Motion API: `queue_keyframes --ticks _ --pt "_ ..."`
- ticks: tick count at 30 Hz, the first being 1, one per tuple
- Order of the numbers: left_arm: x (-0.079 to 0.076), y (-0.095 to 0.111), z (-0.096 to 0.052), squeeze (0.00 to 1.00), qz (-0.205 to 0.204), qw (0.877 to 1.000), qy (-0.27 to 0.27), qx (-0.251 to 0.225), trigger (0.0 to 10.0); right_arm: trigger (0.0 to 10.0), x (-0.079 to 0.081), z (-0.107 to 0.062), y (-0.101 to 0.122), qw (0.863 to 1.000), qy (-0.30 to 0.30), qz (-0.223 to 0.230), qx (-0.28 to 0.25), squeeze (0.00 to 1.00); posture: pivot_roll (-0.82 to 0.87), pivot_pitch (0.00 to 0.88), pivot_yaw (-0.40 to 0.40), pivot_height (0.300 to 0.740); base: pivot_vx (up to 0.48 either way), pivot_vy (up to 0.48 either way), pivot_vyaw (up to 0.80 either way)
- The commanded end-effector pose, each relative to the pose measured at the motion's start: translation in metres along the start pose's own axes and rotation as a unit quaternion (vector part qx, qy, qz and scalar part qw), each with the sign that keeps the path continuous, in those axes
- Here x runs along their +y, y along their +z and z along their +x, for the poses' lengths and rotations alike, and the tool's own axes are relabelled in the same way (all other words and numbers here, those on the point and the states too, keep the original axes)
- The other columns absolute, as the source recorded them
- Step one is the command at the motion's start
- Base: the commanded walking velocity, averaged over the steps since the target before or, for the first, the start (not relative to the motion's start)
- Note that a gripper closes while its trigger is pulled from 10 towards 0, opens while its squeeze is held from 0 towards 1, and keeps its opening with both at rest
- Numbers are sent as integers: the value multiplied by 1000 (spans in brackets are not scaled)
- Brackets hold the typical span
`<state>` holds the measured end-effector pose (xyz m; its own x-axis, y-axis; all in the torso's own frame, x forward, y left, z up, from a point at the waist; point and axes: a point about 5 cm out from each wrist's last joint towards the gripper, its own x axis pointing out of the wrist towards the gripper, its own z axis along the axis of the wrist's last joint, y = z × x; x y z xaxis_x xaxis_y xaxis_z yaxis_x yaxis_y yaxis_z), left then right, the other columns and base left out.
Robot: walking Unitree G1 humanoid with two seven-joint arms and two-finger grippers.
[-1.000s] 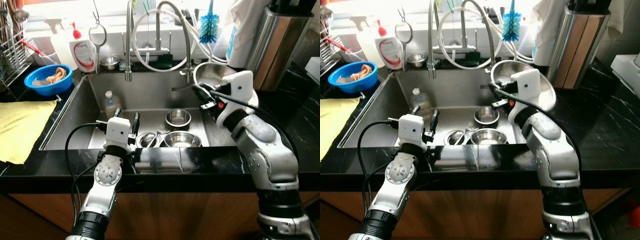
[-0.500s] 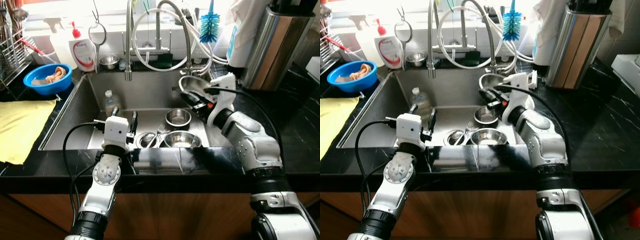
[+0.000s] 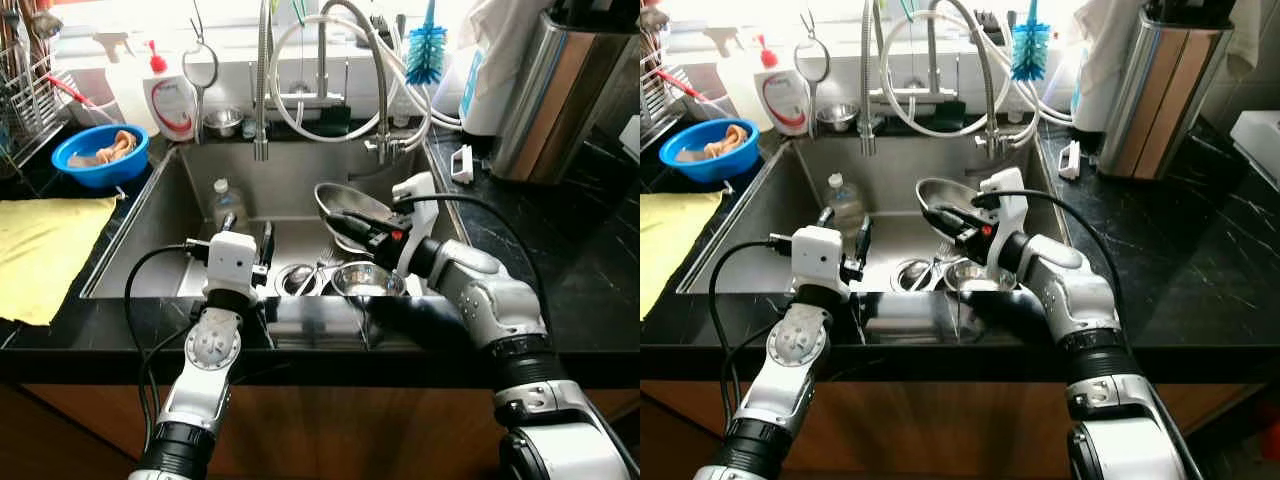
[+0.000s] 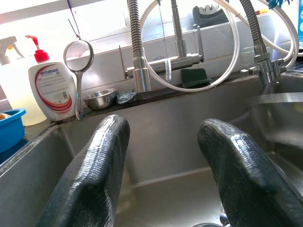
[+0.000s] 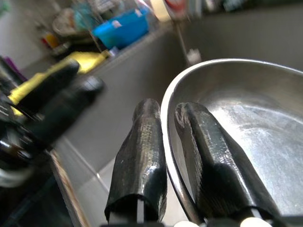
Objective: Kitchen organization
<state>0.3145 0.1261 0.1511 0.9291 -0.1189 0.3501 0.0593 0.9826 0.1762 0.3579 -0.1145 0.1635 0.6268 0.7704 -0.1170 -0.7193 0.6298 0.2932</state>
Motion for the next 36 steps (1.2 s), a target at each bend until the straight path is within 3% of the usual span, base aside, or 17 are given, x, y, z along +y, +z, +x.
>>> queue_keyframes --ticks 1,12,26,27,28,29,30,31,36 --pt "4 -6 -4 0 3 1000 7 16 10000 10000 0 1 1 1000 -3 -5 1 0 -125 0 23 740 0 0 0" --pt "2 -7 -6 0 1 1000 5 18 10000 10000 -13 2 -12 999 -43 14 26 0 -120 0 18 740 0 0 0" --pt "2 -7 -7 0 1 1000 3 19 10000 10000 -17 3 -19 997 -68 20 34 0 -118 0 20 740 0 0 0" --pt "2 -7 -7 0 1 1000 4 19 10000 10000 -17 4 -18 997 -69 20 33 541 -119 0 21 740 0 0 0" --pt "2 -7 -7 0 1 1000 4 19 10000 10000 -17 4 -18 997 -69 20 33 541 -119 0 21 740 0 0 0" --pt "3 -8 -7 0 1 1000 4 21 10000 10000 -19 4 -18 996 -81 10 34 729 -122 0 23 740 0 0 0" --pt "3 -8 -7 0 1 1000 4 22 10000 10000 -20 3 -18 996 -88 7 36 569 -122 0 23 740 0 0 0" --pt "2 -8 -7 0 1 1000 3 22 10000 10000 -21 3 -19 995 -91 5 37 0 -122 0 23 740 0 0 0" --pt "2 -8 -7 0 1 1000 3 23 10000 10000 -22 2 -19 994 -102 2 33 0 -126 0 28 740 0 0 0"
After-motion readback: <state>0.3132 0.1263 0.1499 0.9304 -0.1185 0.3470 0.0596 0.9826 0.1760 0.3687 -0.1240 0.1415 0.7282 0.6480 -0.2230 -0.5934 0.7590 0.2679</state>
